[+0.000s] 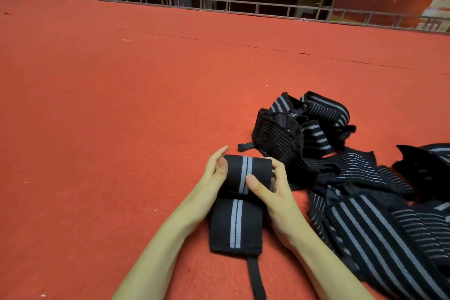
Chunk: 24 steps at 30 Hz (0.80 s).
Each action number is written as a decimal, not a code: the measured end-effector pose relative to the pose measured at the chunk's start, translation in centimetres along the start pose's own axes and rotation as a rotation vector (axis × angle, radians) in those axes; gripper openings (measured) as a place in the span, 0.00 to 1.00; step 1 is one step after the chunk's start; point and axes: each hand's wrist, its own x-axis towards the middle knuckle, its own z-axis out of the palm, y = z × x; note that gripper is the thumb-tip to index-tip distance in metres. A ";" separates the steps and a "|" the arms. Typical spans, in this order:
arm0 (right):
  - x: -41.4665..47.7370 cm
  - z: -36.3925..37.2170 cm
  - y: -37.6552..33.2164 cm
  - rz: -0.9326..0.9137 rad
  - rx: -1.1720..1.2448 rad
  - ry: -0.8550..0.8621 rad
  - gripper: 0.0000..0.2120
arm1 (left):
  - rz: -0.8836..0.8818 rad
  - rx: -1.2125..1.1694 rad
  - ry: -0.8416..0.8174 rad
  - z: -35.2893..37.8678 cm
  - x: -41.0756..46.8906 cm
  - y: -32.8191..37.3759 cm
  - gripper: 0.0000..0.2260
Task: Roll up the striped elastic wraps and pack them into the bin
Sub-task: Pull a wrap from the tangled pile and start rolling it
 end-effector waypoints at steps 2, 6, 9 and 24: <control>-0.1 0.0 -0.1 -0.029 -0.020 -0.008 0.22 | -0.048 -0.018 -0.009 -0.2 -0.1 0.3 0.27; -0.1 -0.2 -0.3 -0.040 -0.051 -0.009 0.28 | -0.095 -0.117 0.005 -0.5 0.0 0.8 0.16; 0.1 0.0 -0.4 0.035 0.030 0.013 0.36 | -0.067 -0.186 0.030 -0.4 0.0 0.6 0.15; 0.1 -0.1 -0.8 0.111 0.221 0.089 0.32 | -0.037 0.147 0.101 -0.4 0.1 -0.1 0.32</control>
